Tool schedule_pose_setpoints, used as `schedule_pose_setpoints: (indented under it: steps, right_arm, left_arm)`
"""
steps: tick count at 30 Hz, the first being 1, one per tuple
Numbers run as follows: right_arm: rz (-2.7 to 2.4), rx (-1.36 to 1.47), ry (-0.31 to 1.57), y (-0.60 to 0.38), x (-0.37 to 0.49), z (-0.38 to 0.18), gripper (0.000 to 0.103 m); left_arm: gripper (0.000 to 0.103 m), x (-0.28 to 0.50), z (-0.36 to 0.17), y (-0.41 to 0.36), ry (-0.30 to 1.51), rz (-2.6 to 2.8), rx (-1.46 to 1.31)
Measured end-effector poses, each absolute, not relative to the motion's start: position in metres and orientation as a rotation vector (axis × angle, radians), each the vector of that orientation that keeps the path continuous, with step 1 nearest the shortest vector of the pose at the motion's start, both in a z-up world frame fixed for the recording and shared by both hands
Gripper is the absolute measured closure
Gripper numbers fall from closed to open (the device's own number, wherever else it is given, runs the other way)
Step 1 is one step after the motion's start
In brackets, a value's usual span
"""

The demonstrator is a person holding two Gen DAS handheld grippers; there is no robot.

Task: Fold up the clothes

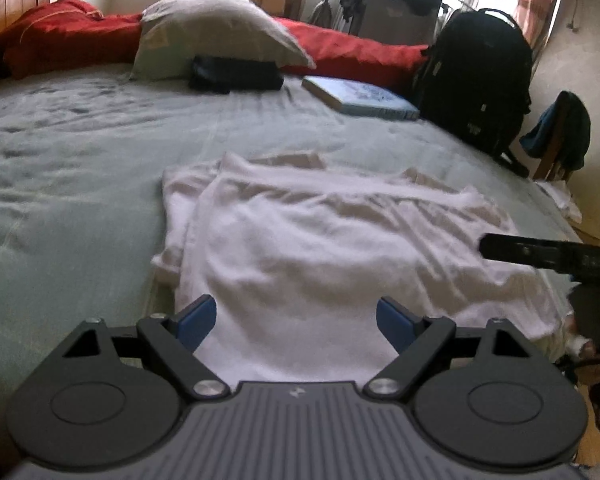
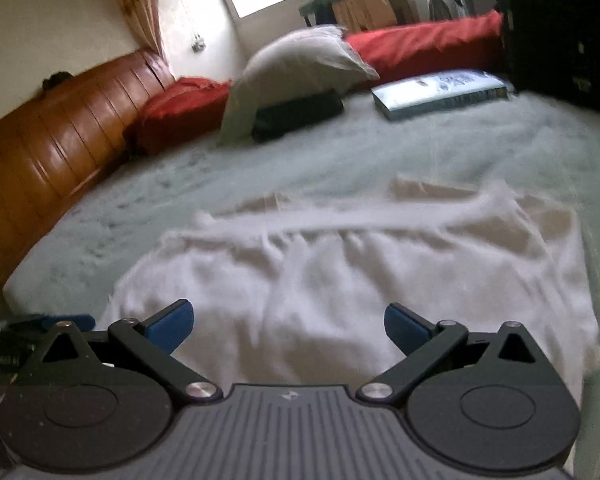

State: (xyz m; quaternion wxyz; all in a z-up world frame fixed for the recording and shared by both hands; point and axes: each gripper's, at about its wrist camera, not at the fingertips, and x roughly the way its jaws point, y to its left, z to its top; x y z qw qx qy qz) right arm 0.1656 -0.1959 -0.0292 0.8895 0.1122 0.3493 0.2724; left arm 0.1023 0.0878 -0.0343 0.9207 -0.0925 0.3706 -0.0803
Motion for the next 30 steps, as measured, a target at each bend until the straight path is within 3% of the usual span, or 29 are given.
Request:
schedule_pose_setpoints:
  steps: [4, 13, 22, 30]
  right_arm:
    - [0.599, 0.258, 0.841, -0.182, 0.175, -0.052, 0.000]
    - [0.581, 0.238, 0.774, -0.201, 0.134, -0.025, 0.000]
    - [0.568, 0.199, 0.797, -0.191, 0.131, -0.029, 0.000]
    - [0.566, 0.213, 0.793, -0.193, 0.127, -0.029, 0.000]
  left_arm:
    - [0.016, 0.102, -0.038, 0.094, 0.773, -0.156, -0.214]
    - [0.015, 0.109, -0.037, 0.119, 0.772, -0.153, -0.297]
    - [0.014, 0.116, -0.062, 0.110, 0.870, -0.208, -0.320]
    - [0.013, 0.117, -0.047, 0.118, 0.826, -0.263, -0.327]
